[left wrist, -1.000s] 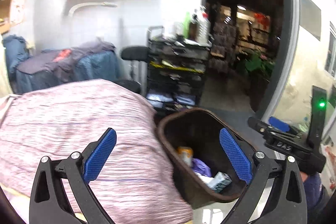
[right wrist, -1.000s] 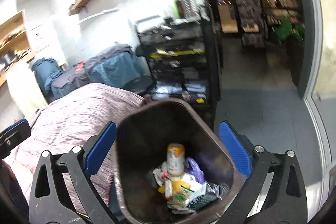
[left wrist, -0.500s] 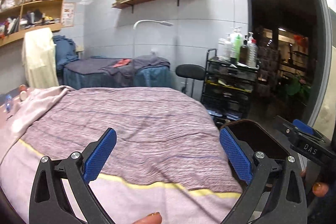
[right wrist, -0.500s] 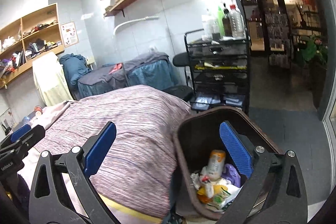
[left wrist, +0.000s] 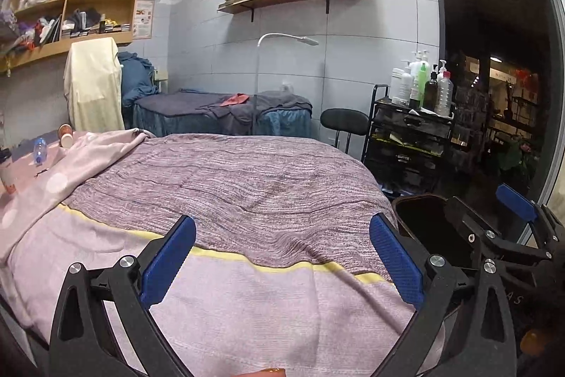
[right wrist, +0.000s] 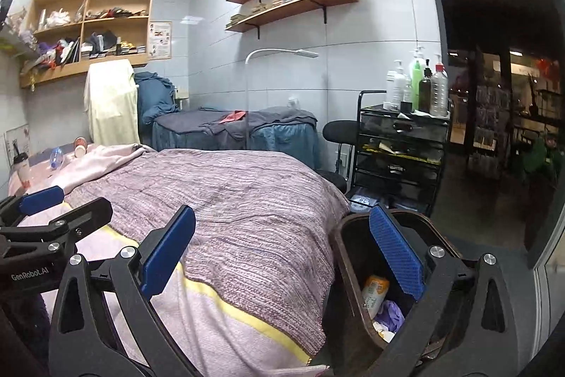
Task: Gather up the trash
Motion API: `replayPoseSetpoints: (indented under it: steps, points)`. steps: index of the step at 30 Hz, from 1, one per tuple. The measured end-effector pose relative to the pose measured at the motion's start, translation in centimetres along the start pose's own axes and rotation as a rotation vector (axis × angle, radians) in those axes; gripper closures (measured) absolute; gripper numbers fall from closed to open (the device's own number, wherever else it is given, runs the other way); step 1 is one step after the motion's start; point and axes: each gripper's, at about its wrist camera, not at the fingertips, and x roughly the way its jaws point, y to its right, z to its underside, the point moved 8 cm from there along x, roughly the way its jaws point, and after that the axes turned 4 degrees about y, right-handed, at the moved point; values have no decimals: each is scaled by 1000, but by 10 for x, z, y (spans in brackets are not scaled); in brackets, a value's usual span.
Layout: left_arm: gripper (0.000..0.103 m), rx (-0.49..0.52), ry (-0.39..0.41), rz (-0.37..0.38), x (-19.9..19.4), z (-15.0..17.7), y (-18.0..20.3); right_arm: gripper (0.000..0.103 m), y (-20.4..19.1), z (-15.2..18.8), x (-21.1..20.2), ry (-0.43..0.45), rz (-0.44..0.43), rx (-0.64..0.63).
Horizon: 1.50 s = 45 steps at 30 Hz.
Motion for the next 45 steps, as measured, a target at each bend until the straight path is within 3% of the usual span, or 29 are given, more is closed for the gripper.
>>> replayPoseSetpoints:
  steps: [45]
  points:
    - [6,-4,7,-37,-5,0,-9,6,-1,1,-3,-3,-8,21]
